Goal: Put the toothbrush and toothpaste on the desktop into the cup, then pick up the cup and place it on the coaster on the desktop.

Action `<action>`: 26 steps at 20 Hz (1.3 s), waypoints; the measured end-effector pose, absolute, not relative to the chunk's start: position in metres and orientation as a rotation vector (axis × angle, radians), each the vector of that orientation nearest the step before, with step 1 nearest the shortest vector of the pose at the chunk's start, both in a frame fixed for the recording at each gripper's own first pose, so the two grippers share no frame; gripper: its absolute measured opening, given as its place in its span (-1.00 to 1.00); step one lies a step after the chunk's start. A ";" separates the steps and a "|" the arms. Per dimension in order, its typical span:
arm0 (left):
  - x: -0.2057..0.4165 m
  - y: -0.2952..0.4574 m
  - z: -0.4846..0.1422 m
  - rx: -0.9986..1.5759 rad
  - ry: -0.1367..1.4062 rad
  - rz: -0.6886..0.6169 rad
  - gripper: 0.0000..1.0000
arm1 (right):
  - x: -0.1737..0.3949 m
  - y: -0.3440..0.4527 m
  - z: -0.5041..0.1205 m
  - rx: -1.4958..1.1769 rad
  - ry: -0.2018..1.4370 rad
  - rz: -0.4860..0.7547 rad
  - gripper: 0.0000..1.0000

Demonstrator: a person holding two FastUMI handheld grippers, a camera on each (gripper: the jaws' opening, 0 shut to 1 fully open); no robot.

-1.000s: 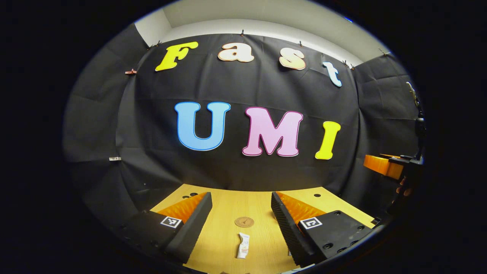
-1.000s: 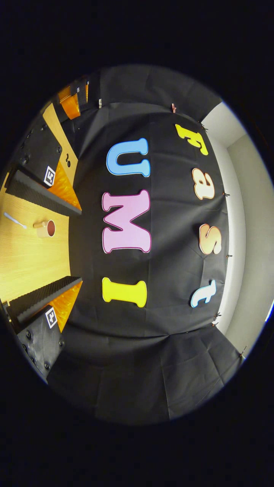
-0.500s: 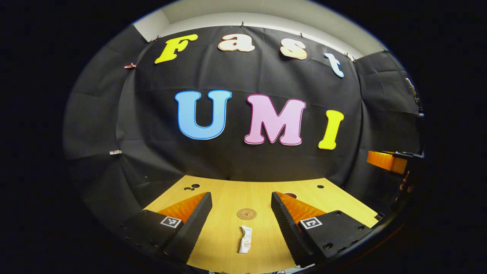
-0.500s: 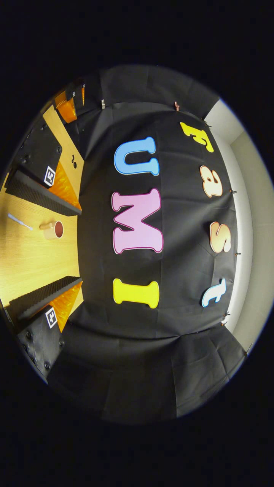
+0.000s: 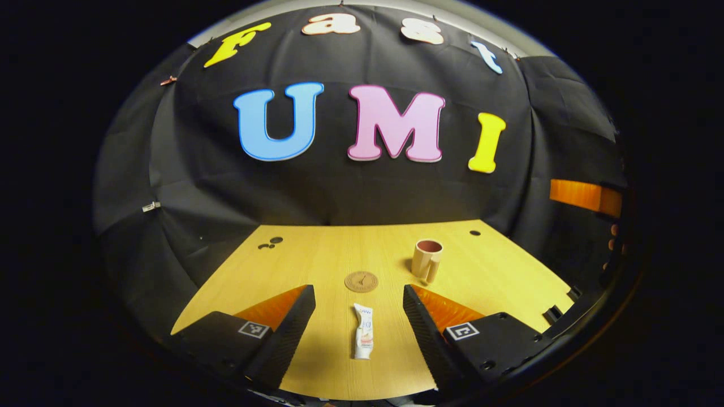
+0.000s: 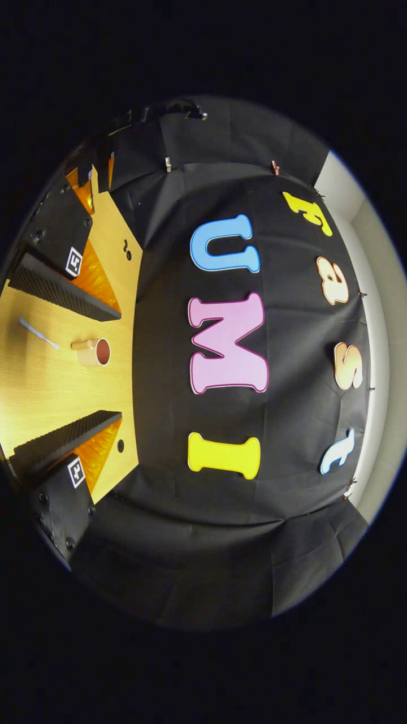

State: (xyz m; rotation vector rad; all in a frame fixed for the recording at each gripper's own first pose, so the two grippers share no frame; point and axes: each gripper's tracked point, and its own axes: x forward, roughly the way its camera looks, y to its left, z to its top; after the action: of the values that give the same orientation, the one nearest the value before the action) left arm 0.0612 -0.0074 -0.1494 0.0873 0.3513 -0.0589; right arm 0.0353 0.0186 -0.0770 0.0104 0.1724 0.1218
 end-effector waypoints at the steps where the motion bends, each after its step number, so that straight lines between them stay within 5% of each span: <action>1: 0.067 -0.007 -0.163 0.091 0.381 -0.060 0.95 | 0.040 0.017 -0.083 0.013 0.185 0.128 0.96; 12: 0.121 0.003 -0.319 0.107 0.773 -0.035 0.94 | 0.092 -0.012 -0.153 0.012 0.343 0.189 0.96; 26: 0.136 -0.006 -0.370 0.081 0.926 -0.006 0.75 | 0.101 -0.028 -0.201 0.089 0.476 0.248 0.96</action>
State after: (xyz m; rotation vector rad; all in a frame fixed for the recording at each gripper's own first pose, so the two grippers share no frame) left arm 0.1362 -0.0063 -0.3699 0.0809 0.9257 -0.0061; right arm 0.1013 -0.0281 -0.2009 0.0885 0.4759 0.2479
